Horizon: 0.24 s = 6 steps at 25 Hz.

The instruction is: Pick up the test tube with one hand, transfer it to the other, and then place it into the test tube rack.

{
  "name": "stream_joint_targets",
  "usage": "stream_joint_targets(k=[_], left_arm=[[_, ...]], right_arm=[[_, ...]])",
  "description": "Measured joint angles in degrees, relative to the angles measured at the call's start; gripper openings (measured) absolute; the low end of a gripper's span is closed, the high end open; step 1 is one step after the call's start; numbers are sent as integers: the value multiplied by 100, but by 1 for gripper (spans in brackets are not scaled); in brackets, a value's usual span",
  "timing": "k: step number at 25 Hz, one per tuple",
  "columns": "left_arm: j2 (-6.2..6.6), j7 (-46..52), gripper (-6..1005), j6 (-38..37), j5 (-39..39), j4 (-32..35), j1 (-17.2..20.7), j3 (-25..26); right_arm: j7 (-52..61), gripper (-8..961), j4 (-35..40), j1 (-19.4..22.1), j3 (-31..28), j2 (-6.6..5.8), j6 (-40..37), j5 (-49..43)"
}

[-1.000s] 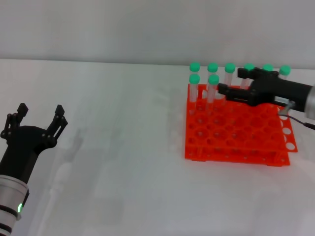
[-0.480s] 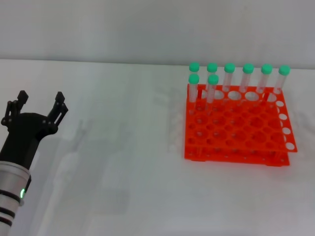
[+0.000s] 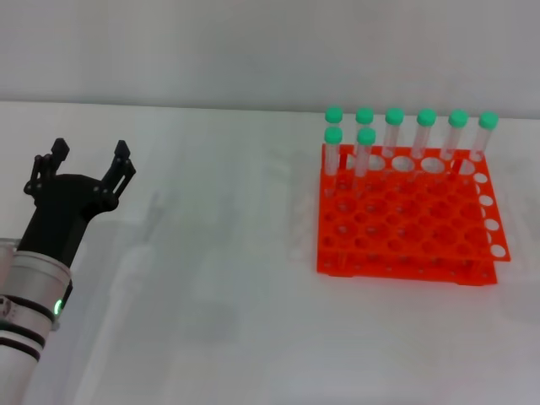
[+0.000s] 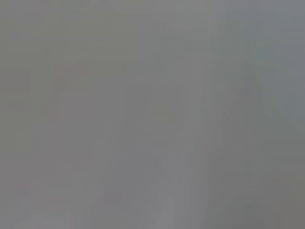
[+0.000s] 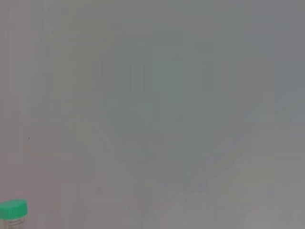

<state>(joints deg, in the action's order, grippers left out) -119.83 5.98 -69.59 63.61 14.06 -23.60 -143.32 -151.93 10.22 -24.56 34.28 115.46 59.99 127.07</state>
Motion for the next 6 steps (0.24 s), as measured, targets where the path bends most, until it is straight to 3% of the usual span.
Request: stream_joint_targets(k=[6], left_arm=[[-6, 0, 887, 5, 0, 26, -27, 2]], right_arm=[[-296, 832, -34, -19, -8, 2, -5, 3]])
